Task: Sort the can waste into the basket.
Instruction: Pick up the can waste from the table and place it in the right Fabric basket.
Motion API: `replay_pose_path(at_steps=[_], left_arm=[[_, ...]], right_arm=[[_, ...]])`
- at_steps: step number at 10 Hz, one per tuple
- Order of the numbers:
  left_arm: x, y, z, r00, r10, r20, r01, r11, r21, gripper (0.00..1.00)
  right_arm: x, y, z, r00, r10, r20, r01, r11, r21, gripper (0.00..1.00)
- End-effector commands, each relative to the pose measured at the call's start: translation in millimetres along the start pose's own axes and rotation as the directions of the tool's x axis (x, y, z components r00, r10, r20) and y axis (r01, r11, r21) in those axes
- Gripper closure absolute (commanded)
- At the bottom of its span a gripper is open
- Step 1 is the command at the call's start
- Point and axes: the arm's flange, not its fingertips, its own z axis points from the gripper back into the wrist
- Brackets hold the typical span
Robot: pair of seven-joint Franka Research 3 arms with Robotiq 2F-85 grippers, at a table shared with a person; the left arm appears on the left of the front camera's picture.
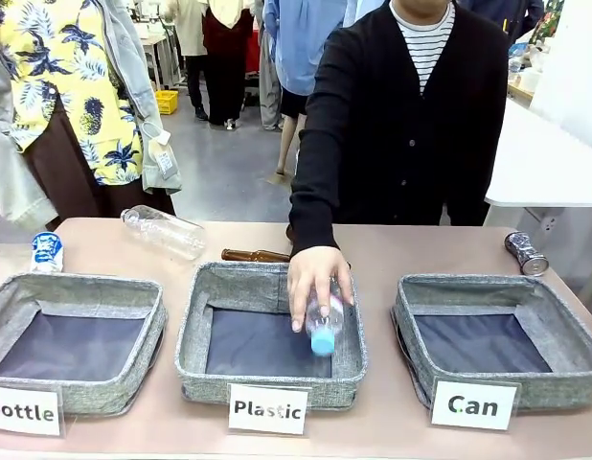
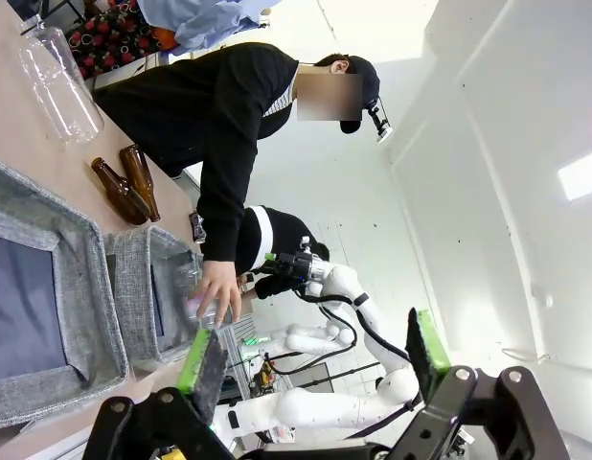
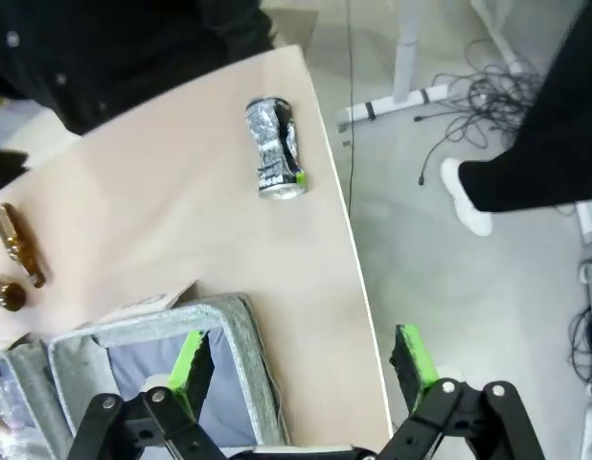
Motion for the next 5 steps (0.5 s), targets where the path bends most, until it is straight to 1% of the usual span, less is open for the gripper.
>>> replay_pose_path(at_steps=[1,2,3,4,5], left_arm=[[-1.7,-1.0,1.3,1.0,-0.024,-0.012,0.024,1.0,-0.005,0.0],[-1.7,-1.0,1.3,1.0,-0.024,-0.012,0.024,1.0,-0.005,0.0],[-1.7,-1.0,1.3,1.0,-0.024,-0.012,0.024,1.0,-0.005,0.0],[-1.7,-1.0,1.3,1.0,-0.024,-0.012,0.024,1.0,-0.005,0.0],[-1.7,-1.0,1.3,1.0,-0.024,-0.012,0.024,1.0,-0.005,0.0]], right_arm=[[34.6,6.4,-22.8,0.99,0.139,0.017,-0.138,0.99,-0.029,0.0],[50.1,18.2,-40.4,0.982,0.188,-0.015,-0.188,0.981,-0.057,0.0],[59.5,28.3,-62.4,0.97,0.237,-0.058,-0.242,0.963,-0.12,0.0],[64.4,37.2,-84.0,0.955,0.284,-0.082,-0.294,0.943,-0.157,0.0],[67.1,44.7,-103.2,0.945,0.311,-0.098,-0.323,0.936,-0.141,0.0]])
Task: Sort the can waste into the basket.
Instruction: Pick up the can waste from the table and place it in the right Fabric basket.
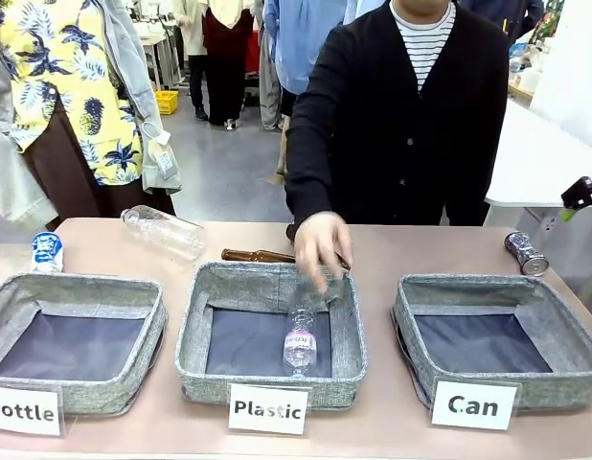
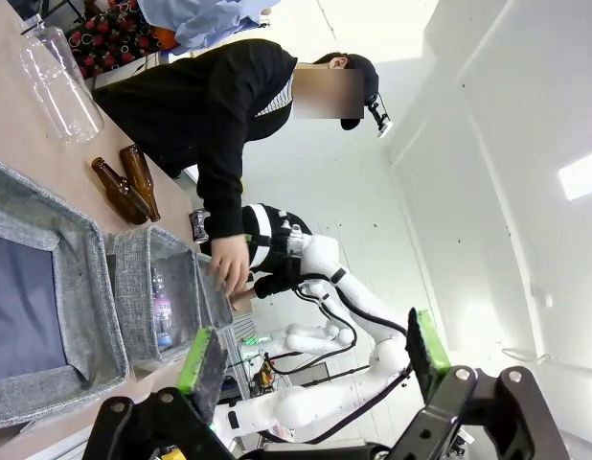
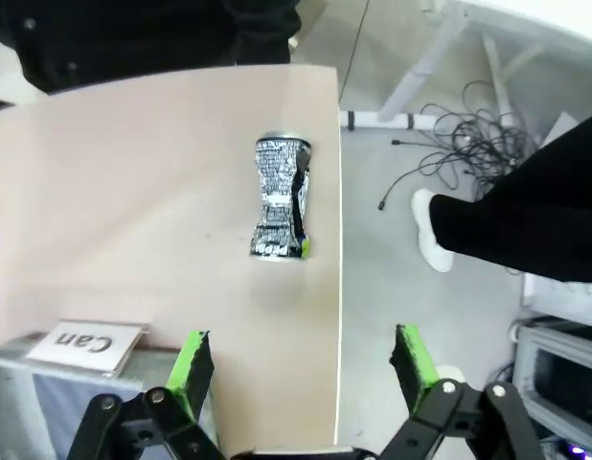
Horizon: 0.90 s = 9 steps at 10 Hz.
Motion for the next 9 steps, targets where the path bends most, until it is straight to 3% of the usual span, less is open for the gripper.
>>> replay_pose_path(at_steps=[1,5,9], left_arm=[[-2.0,-1.4,1.3,1.0,-0.024,-0.011,0.024,1.0,-0.004,0.0],[-2.0,-1.4,1.3,1.0,-0.024,-0.011,0.024,1.0,-0.004,0.0],[-2.0,-1.4,1.3,1.0,-0.024,-0.011,0.024,1.0,-0.004,0.0]], right_arm=[[13.1,9.3,-23.7,0.999,0.048,-0.004,-0.048,0.998,-0.031,0.0],[12.4,20.9,-54.3,0.999,0.048,0.01,-0.048,0.998,-0.026,0.0],[19.3,10.8,-72.4,0.997,0.049,0.059,-0.049,0.999,0.001,0.0]])
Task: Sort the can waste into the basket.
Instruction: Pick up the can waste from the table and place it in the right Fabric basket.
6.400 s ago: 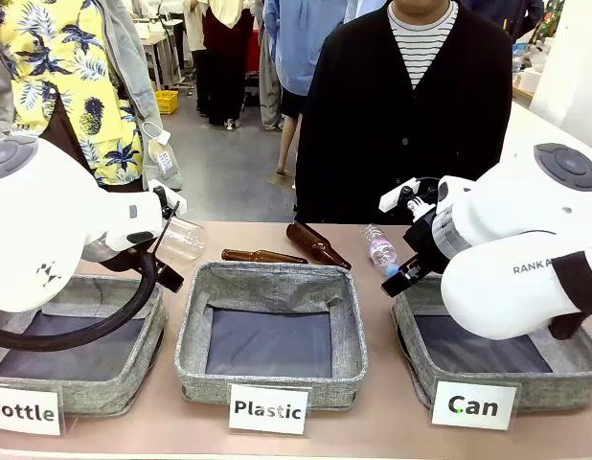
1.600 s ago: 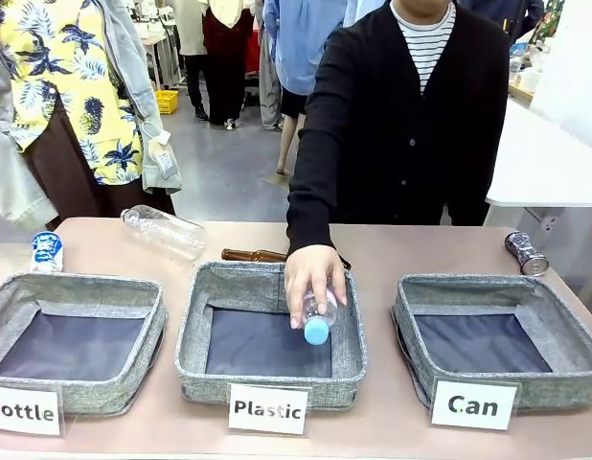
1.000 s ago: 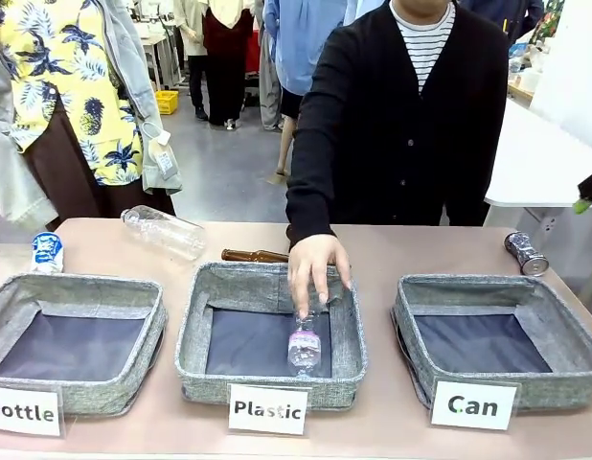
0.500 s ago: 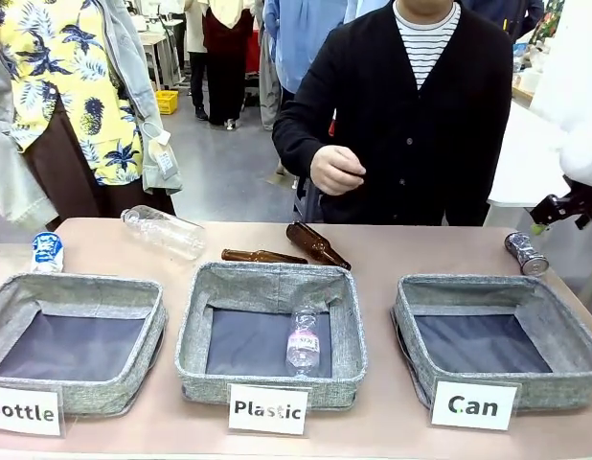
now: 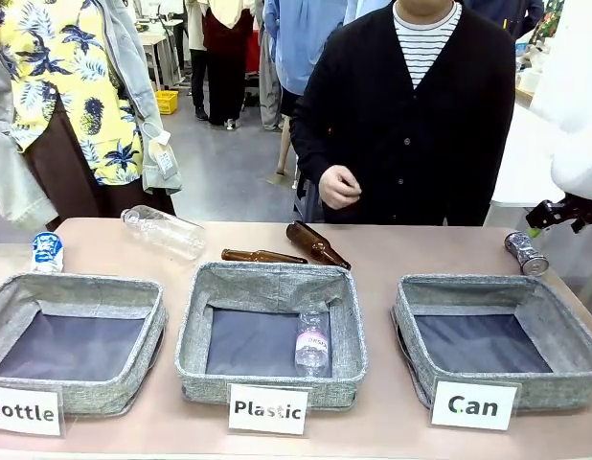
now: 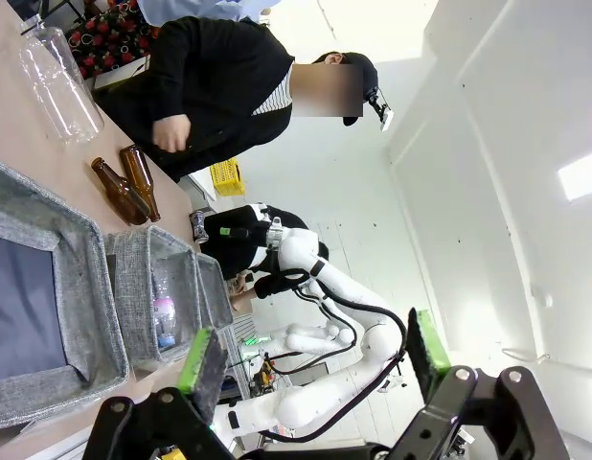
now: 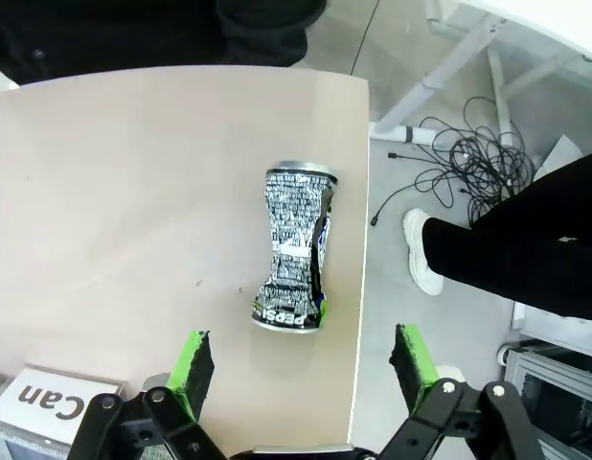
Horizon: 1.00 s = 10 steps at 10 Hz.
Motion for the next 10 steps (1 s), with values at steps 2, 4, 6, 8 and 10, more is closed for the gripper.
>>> replay_pose_path(at_steps=[2,4,6,8,10], left_arm=[[-2.0,-1.3,1.3,1.0,-0.024,-0.011,0.023,1.0,-0.004,0.0],[-2.0,-1.3,1.3,1.0,-0.024,-0.011,0.023,1.0,-0.004,0.0],[-2.0,-1.3,1.3,1.0,-0.024,-0.011,0.023,1.0,-0.004,0.0],[-2.0,-1.3,1.3,1.0,-0.024,-0.011,0.023,1.0,-0.004,0.0],[-2.0,-1.3,1.3,1.0,-0.024,-0.011,0.023,1.0,-0.004,0.0]], right_arm=[[14.3,-13.8,-24.8,0.999,0.015,0.04,-0.017,0.999,0.046,0.0],[16.9,-15.9,-35.9,0.999,0.003,0.032,-0.005,0.999,0.047,0.0],[17.2,-15.3,-46.9,0.998,-0.014,0.059,0.011,0.999,0.042,0.0],[14.8,-20.5,-60.8,0.997,-0.039,0.069,0.037,0.999,0.038,0.0],[8.4,-22.4,-72.7,0.996,-0.064,0.059,0.061,0.997,0.05,0.0]])
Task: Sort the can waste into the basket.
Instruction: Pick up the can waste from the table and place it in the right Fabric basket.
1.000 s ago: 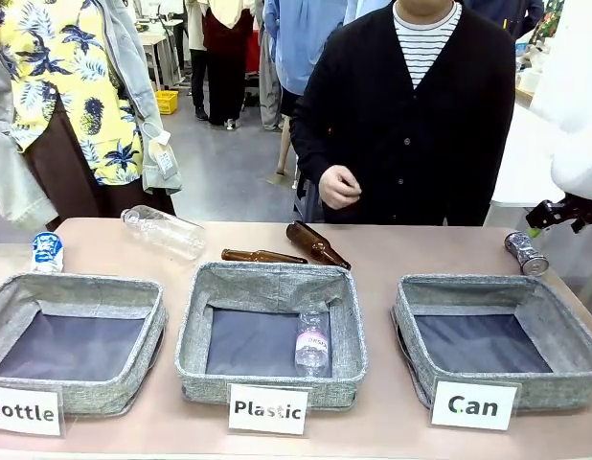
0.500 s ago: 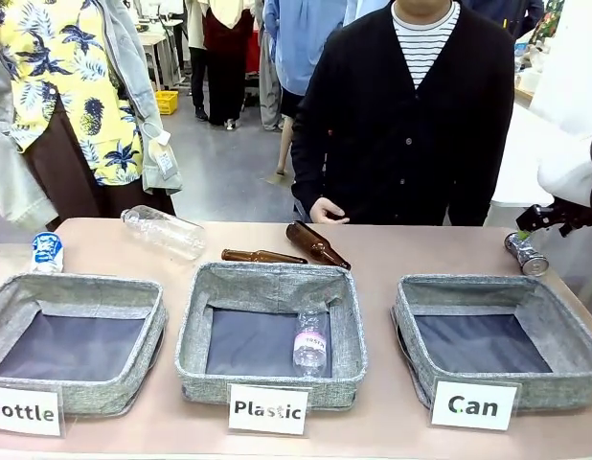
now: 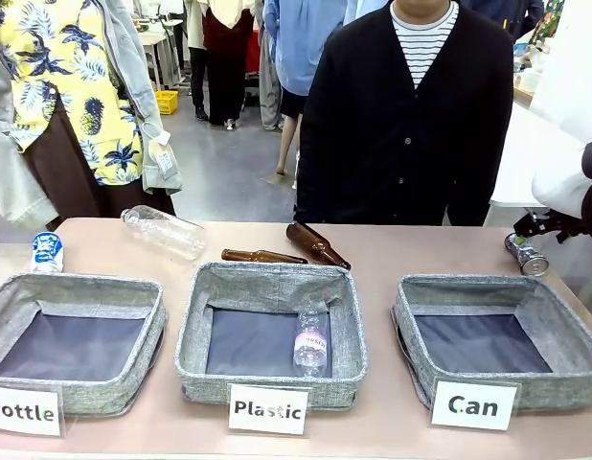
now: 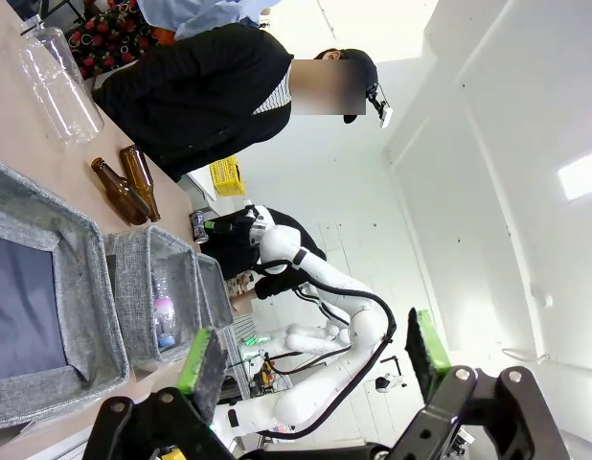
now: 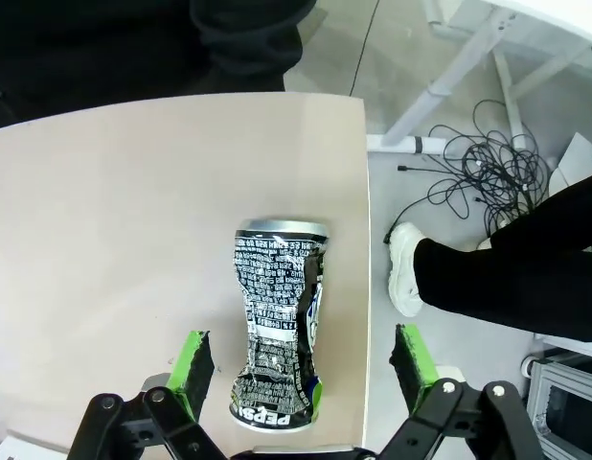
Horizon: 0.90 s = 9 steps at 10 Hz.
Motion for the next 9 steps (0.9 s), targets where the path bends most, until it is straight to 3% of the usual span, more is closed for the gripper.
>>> replay_pose_path(at_steps=[1,2,3,4,5,6,7,9], left_arm=[[-1.9,-1.3,1.2,1.0,-0.023,-0.011,0.023,1.0,-0.004,0.0],[-1.9,-1.3,1.2,1.0,-0.023,-0.011,0.023,1.0,-0.004,0.0],[-1.9,-1.3,1.2,1.0,-0.023,-0.011,0.023,1.0,-0.004,0.0],[-1.9,-1.3,1.2,1.0,-0.023,-0.011,0.023,1.0,-0.004,0.0],[-1.9,-1.3,1.2,1.0,-0.023,-0.011,0.023,1.0,-0.004,0.0],[-1.9,-1.3,1.2,1.0,-0.023,-0.011,0.023,1.0,-0.004,0.0],[-1.9,-1.3,1.2,1.0,-0.023,-0.011,0.023,1.0,-0.004,0.0],[-1.9,-1.3,1.2,1.0,-0.023,-0.011,0.023,1.0,-0.004,0.0]], right_arm=[[-2.1,-8.1,-9.3,1.0,0.002,0.028,-0.002,1.0,0.025,0.0],[-3.5,-8.4,-11.1,1.0,-0.004,0.029,0.003,1.0,0.02,0.0],[-4.2,-9.0,-11.7,1.0,-0.003,0.023,0.002,1.0,0.012,0.59],[-5.1,-9.5,-12.5,1.0,0.0,0.012,0.0,1.0,0.007,0.6],[-6.0,-9.3,-14.4,1.0,0.005,0.004,-0.005,1.0,0.003,1.0],[-7.0,-8.7,-15.3,1.0,0.008,0.003,-0.008,1.0,0.002,0.66],[-8.1,-7.8,-16.4,1.0,0.012,-0.002,-0.012,1.0,0.006,1.0],[-10.2,-7.4,-17.6,1.0,0.013,-0.012,-0.013,1.0,0.015,1.0]])
